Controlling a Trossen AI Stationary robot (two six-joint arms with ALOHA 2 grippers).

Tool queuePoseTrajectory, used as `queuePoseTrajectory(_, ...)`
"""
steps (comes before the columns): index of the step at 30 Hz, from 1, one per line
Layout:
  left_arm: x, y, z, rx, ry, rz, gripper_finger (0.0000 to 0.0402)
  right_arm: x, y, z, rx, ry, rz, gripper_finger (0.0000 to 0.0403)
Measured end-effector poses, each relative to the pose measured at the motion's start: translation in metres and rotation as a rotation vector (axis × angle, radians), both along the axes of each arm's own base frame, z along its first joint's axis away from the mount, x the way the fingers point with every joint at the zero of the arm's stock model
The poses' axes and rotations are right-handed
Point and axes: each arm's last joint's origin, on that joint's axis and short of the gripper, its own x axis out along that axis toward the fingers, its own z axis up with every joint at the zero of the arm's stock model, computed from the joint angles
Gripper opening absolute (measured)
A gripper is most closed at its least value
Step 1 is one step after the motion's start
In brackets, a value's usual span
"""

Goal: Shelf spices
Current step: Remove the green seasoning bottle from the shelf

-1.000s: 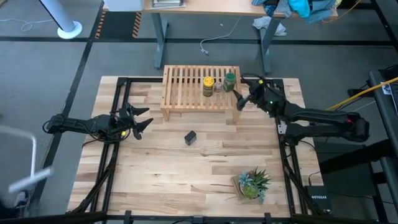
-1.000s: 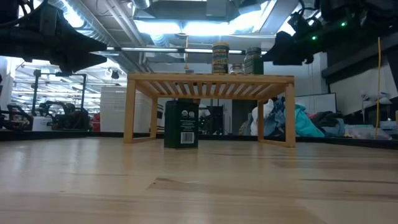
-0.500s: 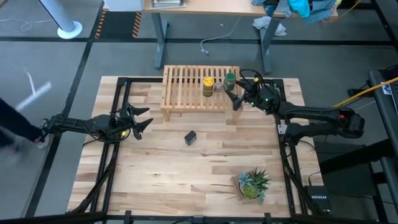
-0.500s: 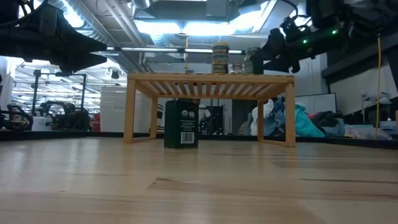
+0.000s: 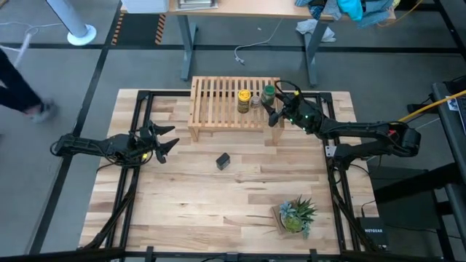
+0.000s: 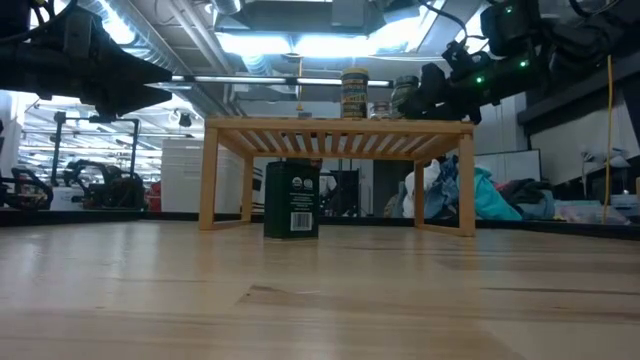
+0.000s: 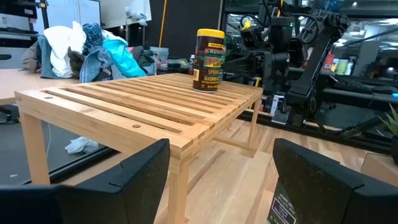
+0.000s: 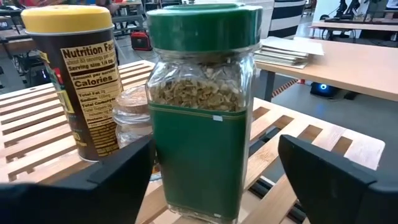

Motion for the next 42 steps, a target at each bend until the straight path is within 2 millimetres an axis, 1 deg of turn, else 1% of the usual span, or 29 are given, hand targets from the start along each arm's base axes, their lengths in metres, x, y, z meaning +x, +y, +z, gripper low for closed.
queuePoseTrajectory(3, 0.000, 0.000, 0.000, 0.000, 0.000, 0.000, 0.0279, 0.000, 0.000, 0.000, 0.000, 0.000, 0.001, 0.0300)
queuePoseTrajectory(9, 0.000, 0.000, 0.000, 0.000, 0.000, 0.000, 0.0279, 0.000, 0.000, 0.000, -0.001, 0.002, 0.001, 0.0219)
queuePoseTrajectory(11, 0.000, 0.000, 0.000, 0.000, 0.000, 0.000, 0.0279, 0.000, 0.000, 0.000, -0.003, 0.004, 0.001, 0.0202)
queuePoseTrajectory(16, 0.000, 0.000, 0.000, 0.000, 0.000, 0.000, 0.0279, 0.000, 0.001, -0.001, 0.001, 0.012, 0.024, 0.0202)
queuePoseTrajectory(21, 0.000, 0.000, 0.000, 0.000, 0.001, 0.000, 0.0279, 0.000, 0.001, -0.001, 0.002, 0.012, 0.028, 0.0228)
queuePoseTrajectory(23, 0.000, 0.000, 0.000, 0.000, 0.001, 0.000, 0.0279, 0.000, 0.001, -0.001, 0.002, 0.013, 0.028, 0.0225)
queuePoseTrajectory(27, 0.000, 0.000, 0.000, 0.000, 0.001, 0.000, 0.0279, 0.000, 0.001, -0.001, 0.002, 0.014, 0.028, 0.0202)
queuePoseTrajectory(31, 0.000, 0.000, 0.000, 0.000, 0.001, 0.000, 0.0279, -0.001, 0.002, 0.001, 0.000, 0.014, 0.030, 0.0202)
queuePoseTrajectory(35, 0.000, 0.000, 0.000, 0.000, 0.001, 0.000, 0.0279, -0.006, 0.004, 0.007, -0.008, -0.002, 0.033, 0.0202)
queuePoseTrajectory(42, 0.000, 0.000, 0.000, 0.000, 0.001, 0.000, 0.0279, -0.022, 0.012, 0.019, 0.001, 0.016, 0.033, 0.0202)
